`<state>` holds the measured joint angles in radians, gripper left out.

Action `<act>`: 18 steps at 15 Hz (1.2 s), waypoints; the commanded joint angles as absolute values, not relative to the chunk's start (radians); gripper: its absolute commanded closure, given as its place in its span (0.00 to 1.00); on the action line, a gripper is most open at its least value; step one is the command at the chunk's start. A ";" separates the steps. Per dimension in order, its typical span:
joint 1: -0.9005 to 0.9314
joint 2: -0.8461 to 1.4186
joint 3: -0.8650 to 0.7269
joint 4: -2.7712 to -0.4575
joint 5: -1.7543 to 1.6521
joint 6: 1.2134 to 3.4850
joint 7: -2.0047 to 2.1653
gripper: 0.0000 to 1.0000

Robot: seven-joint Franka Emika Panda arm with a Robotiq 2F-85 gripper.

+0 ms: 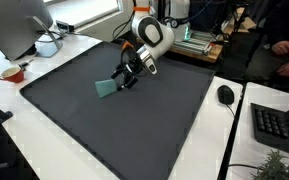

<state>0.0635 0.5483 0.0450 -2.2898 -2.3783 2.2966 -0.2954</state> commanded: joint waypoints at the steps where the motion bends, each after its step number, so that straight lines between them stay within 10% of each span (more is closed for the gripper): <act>1: 0.051 0.573 0.033 -2.247 -2.420 2.329 -0.315 0.00; 3: 0.051 0.580 0.026 -2.238 -2.422 2.334 -0.332 0.00; 10: 0.052 0.588 0.015 -2.225 -2.444 2.362 -0.356 0.59; 18: 0.056 0.577 0.017 -2.238 -2.453 2.357 -0.354 0.59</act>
<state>0.0610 0.5759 0.0187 -2.2460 -2.4187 2.3370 -0.3491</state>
